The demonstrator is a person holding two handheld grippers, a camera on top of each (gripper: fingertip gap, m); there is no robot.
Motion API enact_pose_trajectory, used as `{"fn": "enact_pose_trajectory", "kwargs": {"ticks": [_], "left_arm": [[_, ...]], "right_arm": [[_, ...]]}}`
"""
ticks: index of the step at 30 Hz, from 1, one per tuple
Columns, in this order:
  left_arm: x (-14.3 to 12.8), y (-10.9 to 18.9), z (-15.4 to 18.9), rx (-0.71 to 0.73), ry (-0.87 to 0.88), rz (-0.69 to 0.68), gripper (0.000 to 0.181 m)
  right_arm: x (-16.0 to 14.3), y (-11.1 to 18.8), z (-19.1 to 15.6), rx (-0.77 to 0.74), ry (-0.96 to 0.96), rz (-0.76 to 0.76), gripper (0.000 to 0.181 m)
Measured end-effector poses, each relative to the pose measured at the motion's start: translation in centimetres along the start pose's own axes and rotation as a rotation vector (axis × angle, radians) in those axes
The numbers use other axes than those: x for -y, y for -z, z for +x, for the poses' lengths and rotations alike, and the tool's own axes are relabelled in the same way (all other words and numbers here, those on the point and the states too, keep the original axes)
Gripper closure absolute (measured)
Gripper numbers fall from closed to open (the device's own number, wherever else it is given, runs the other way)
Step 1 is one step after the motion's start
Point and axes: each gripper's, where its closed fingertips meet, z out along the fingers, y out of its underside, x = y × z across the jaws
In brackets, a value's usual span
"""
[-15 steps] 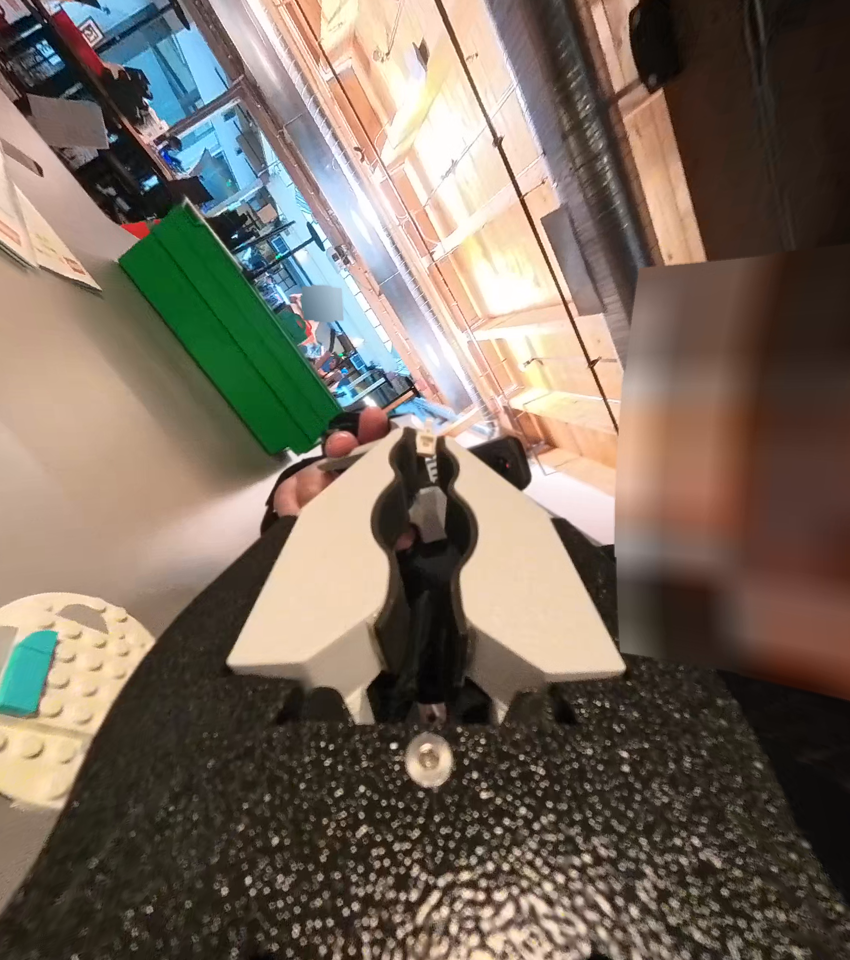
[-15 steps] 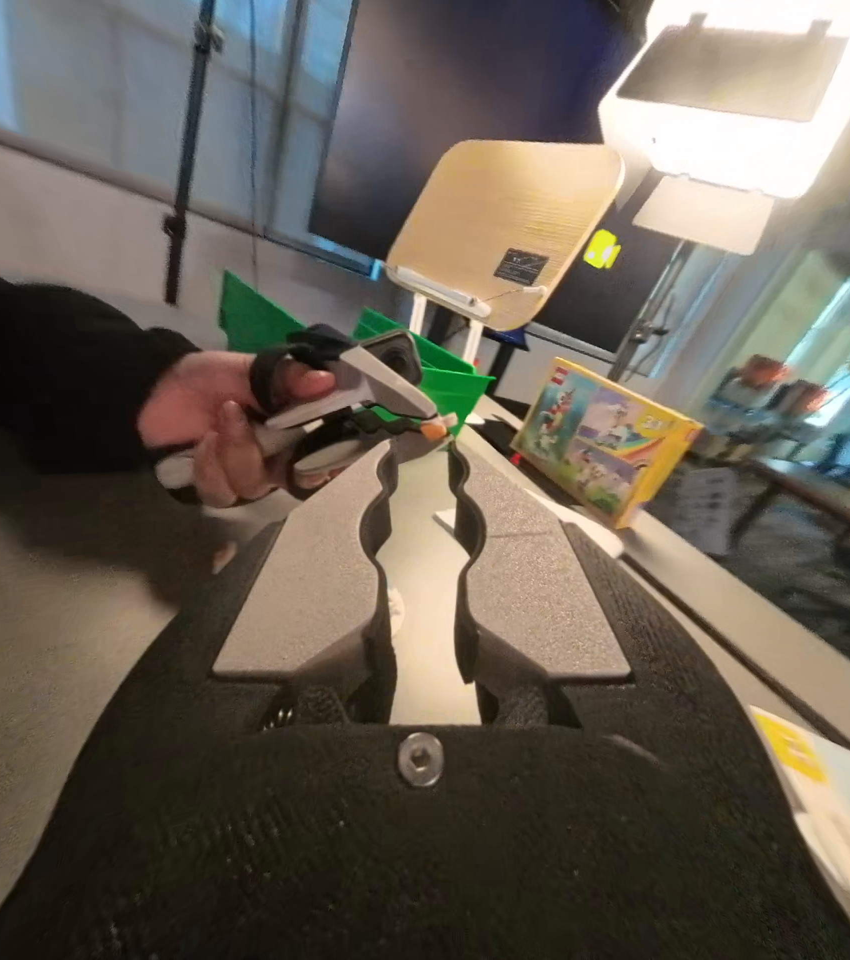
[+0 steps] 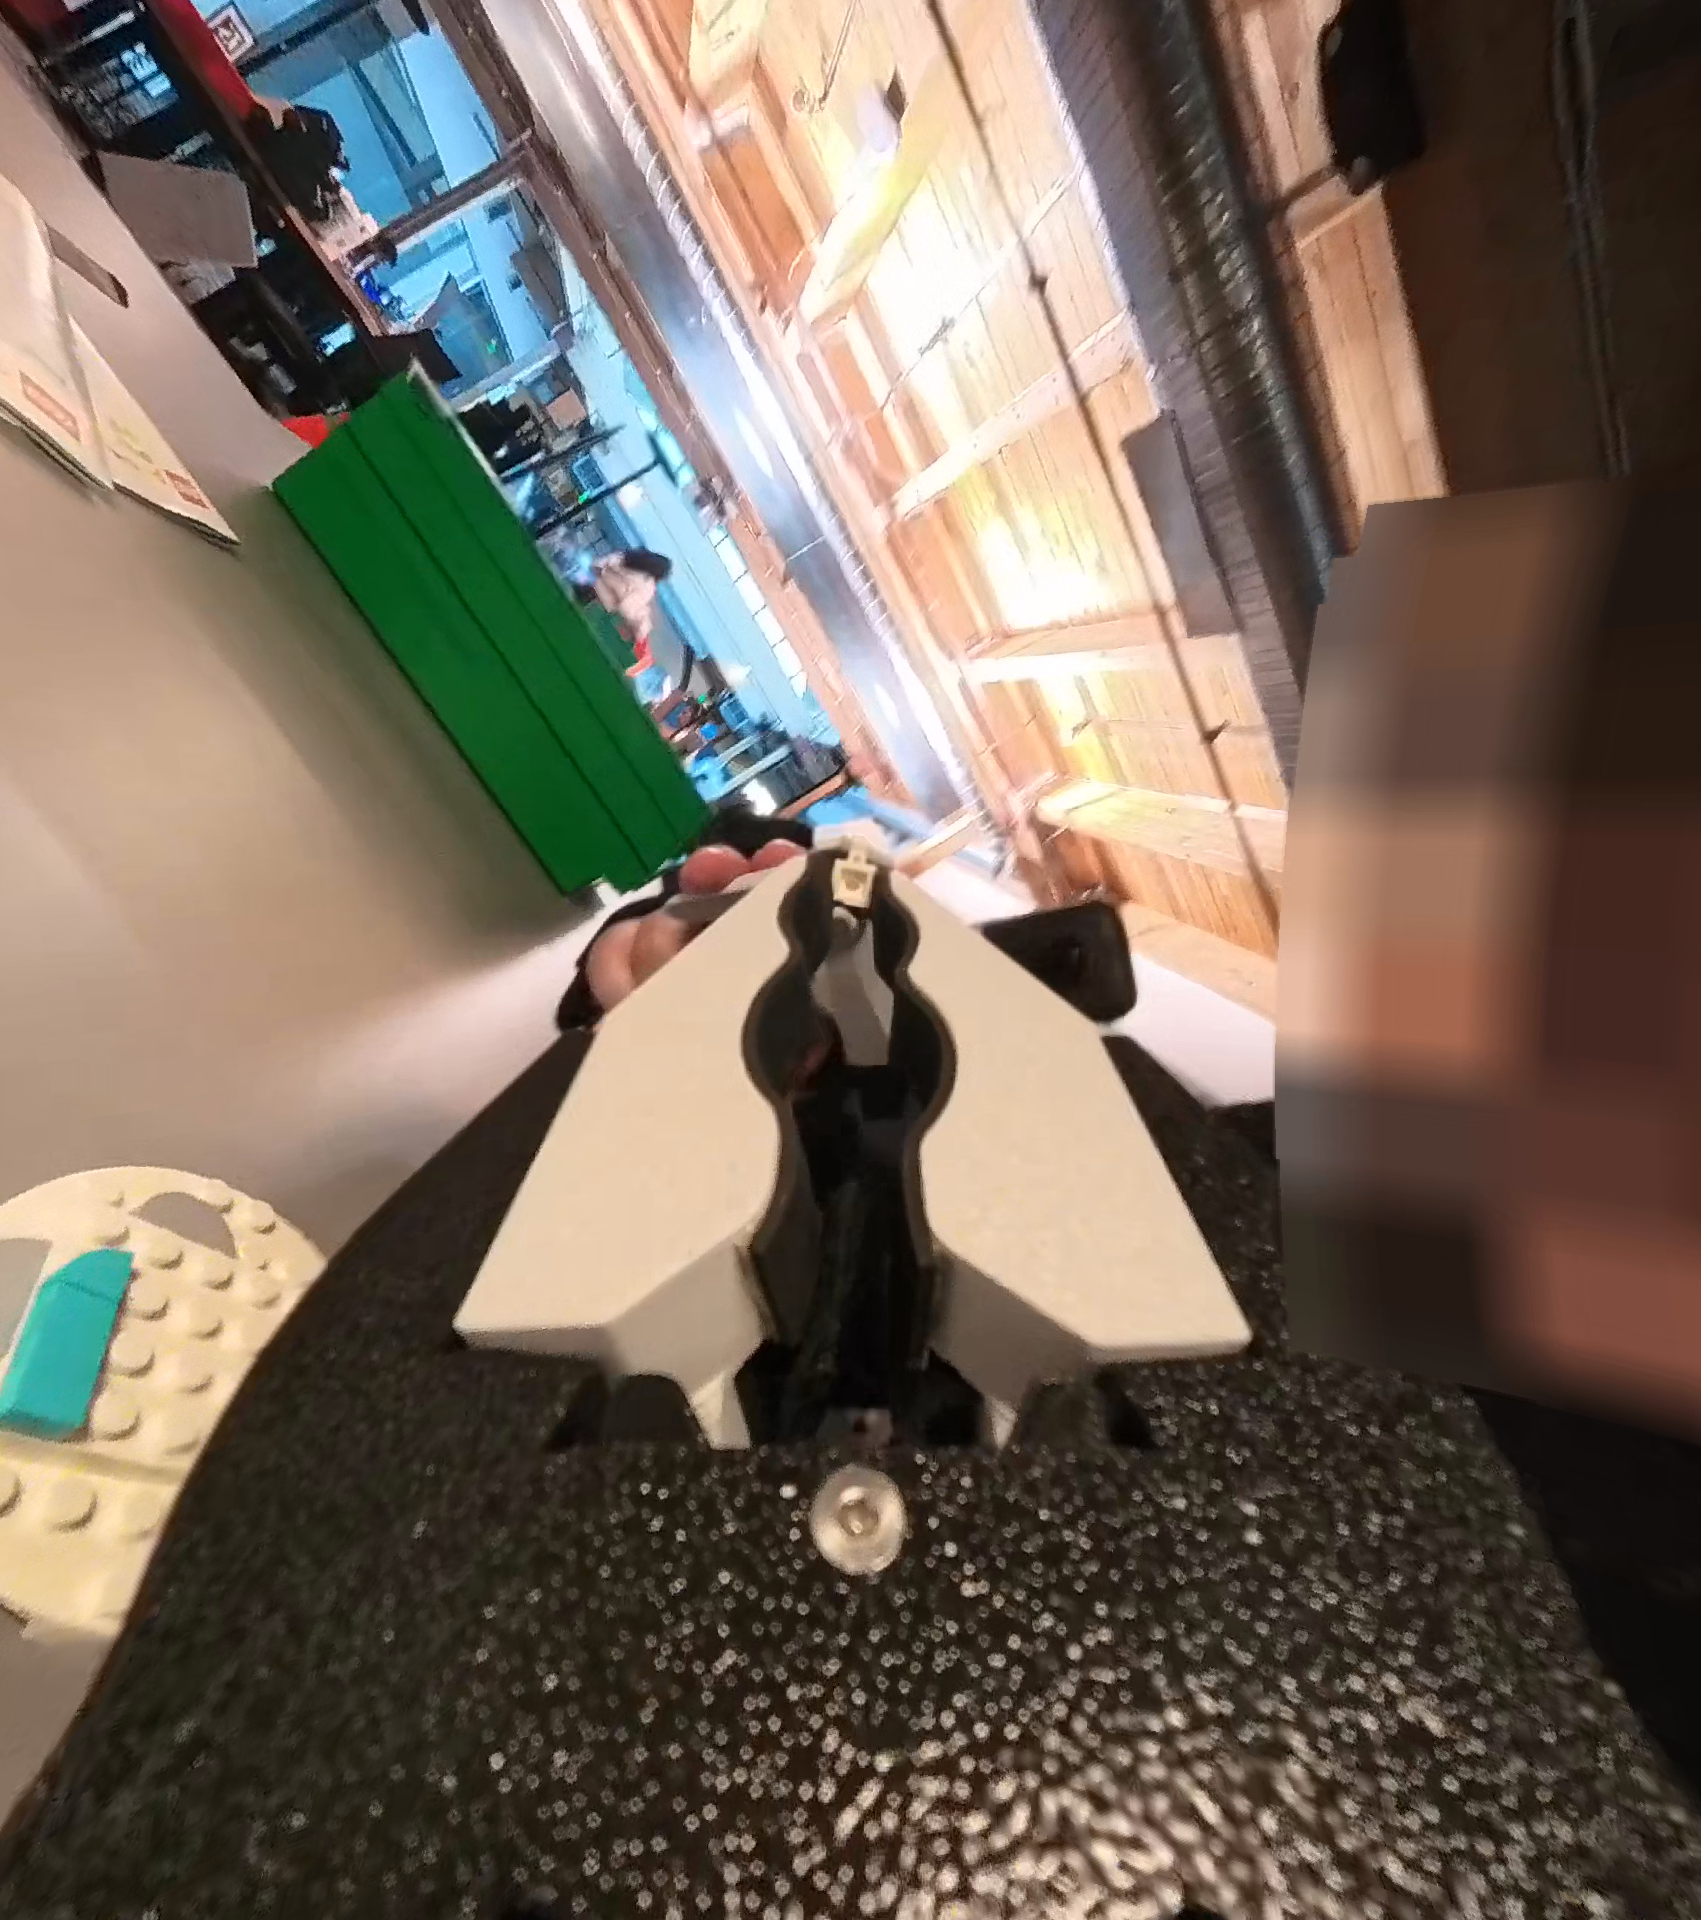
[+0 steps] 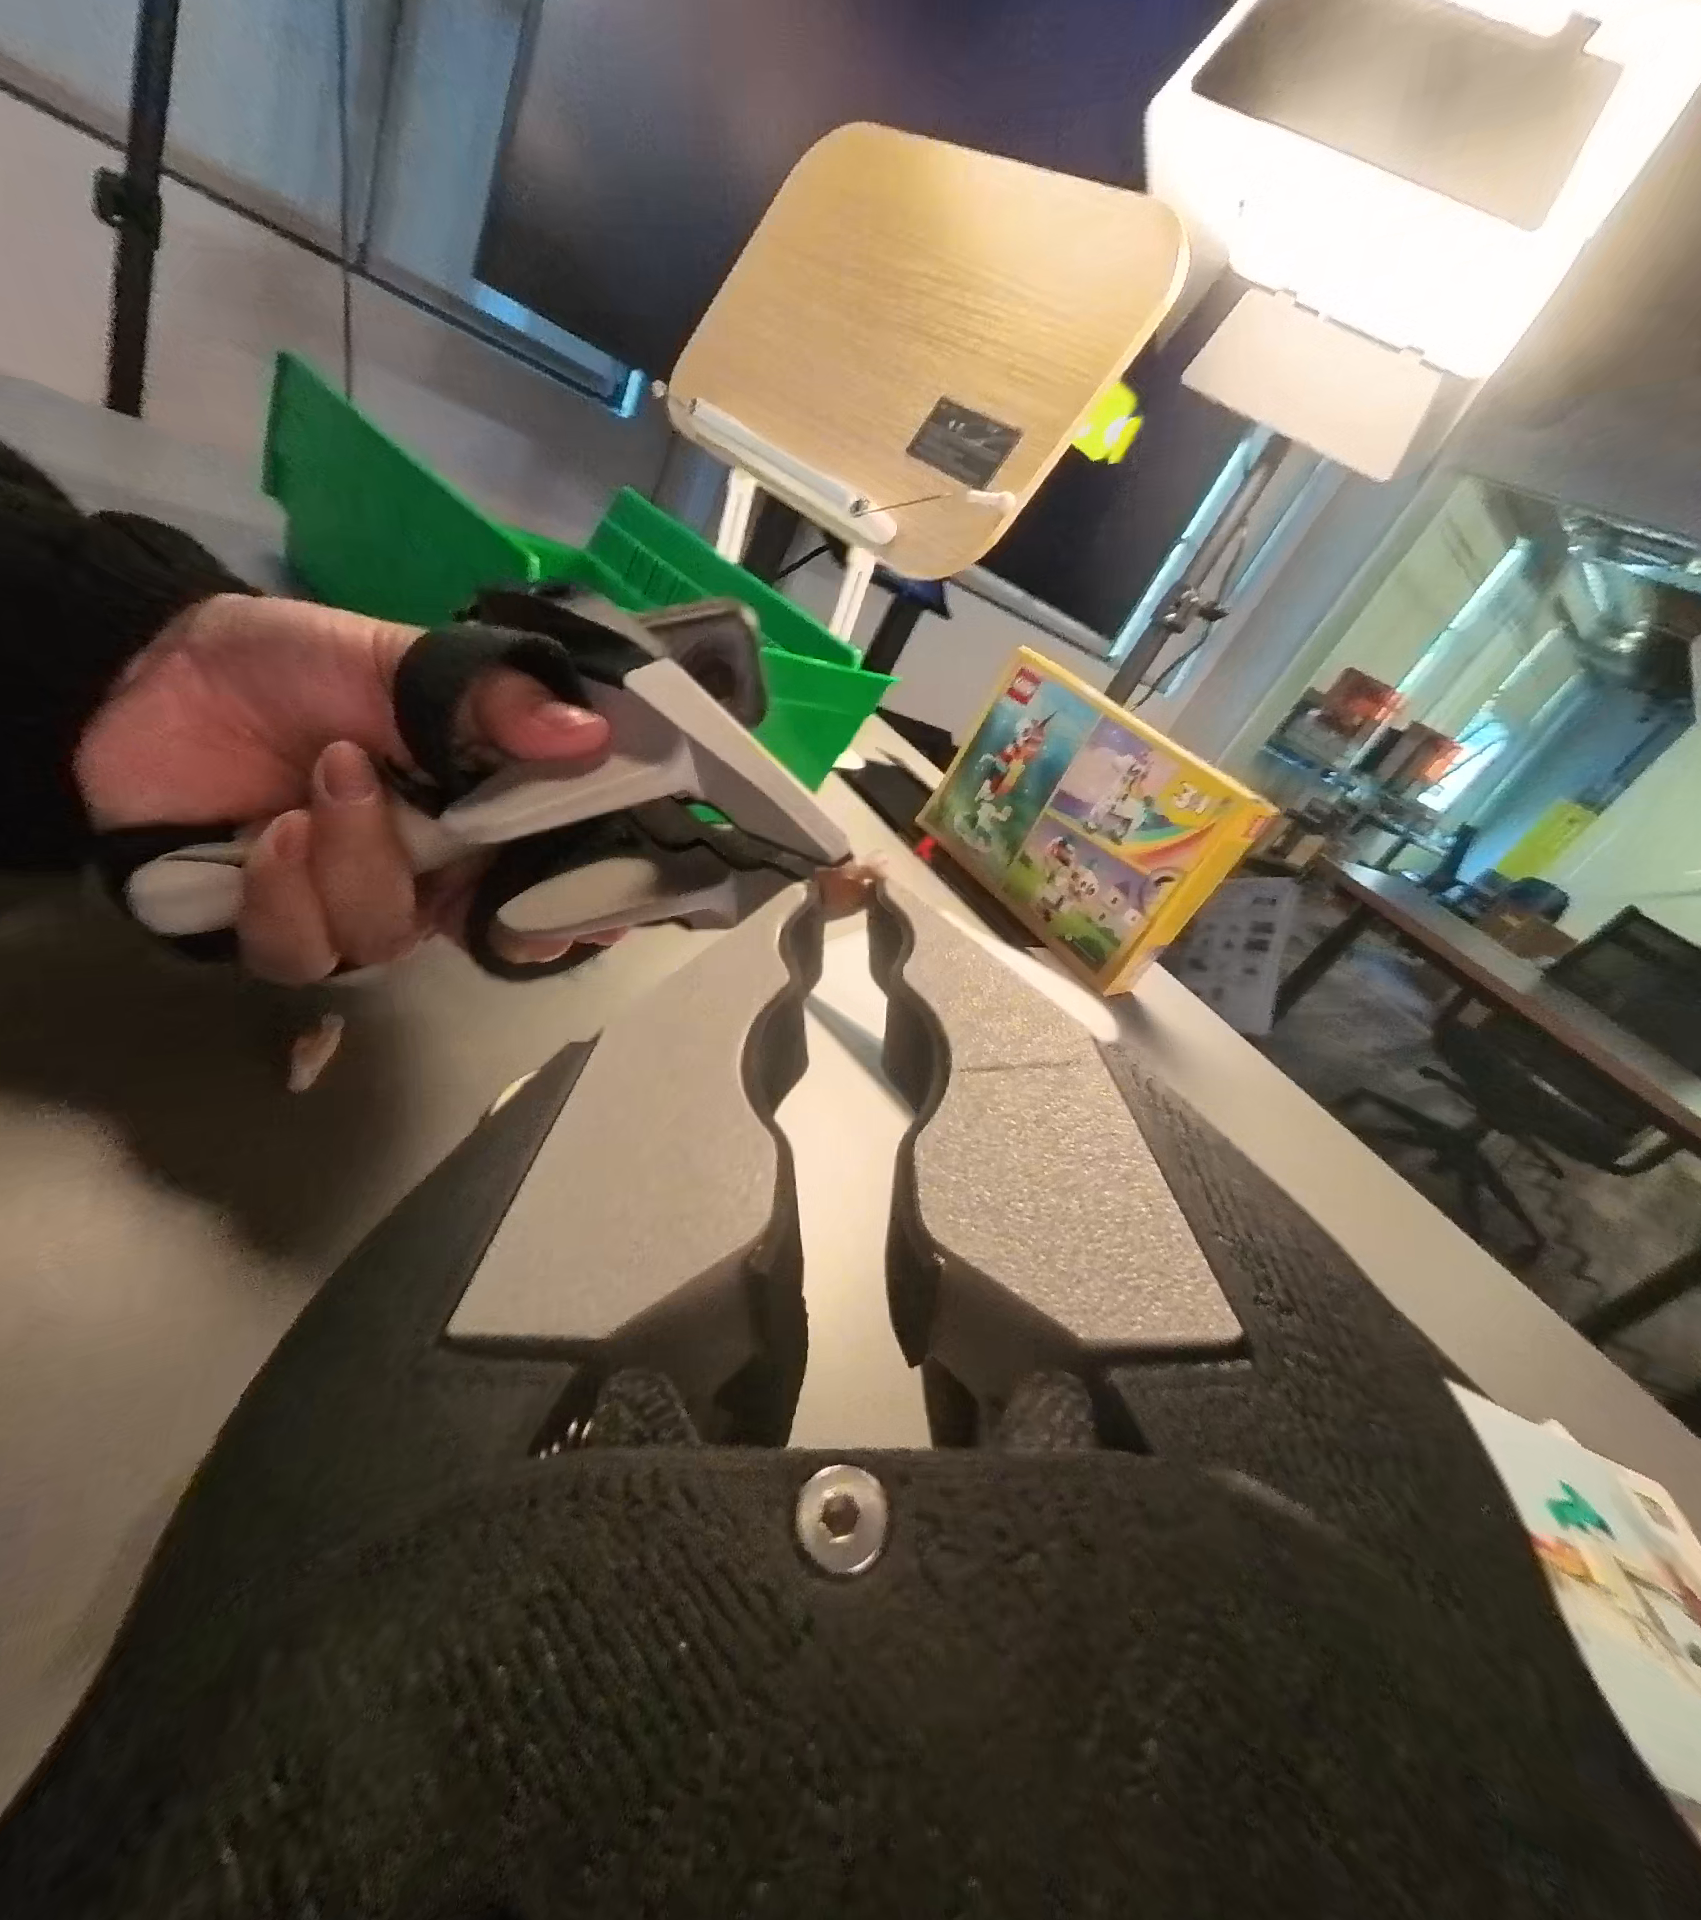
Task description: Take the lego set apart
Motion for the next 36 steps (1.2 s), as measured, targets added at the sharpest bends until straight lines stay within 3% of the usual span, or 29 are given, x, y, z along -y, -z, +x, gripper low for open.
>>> {"fn": "enact_pose_trajectory", "kwargs": {"ticks": [8,18,22,30,34,36], "left_arm": [[-2.9,1.3,-1.0,0.083,-0.140,-0.310,0.176],[-5.2,1.6,-0.4,0.017,-0.160,-0.460,0.176],[-4.1,1.6,-0.5,0.043,-0.181,-0.410,0.176],[-3.6,1.5,-2.1,0.218,-0.438,-0.417,0.176],[-3.1,1.8,-2.6,0.245,-0.449,-0.398,0.176],[-3.3,1.7,-2.4,0.228,-0.442,-0.404,0.176]], "right_arm": [[-1.3,1.0,-2.7,0.308,-0.120,-0.046,0.177],[-1.0,2.7,-4.3,0.574,-0.446,0.016,0.181],[-1.7,2.1,-3.3,0.505,-0.455,-0.005,0.181],[-2.5,1.1,-2.1,0.349,-0.364,-0.050,0.179],[-2.1,1.4,-2.4,0.395,-0.400,-0.033,0.163],[-2.2,1.3,-2.8,0.403,-0.383,-0.045,0.164]]}}
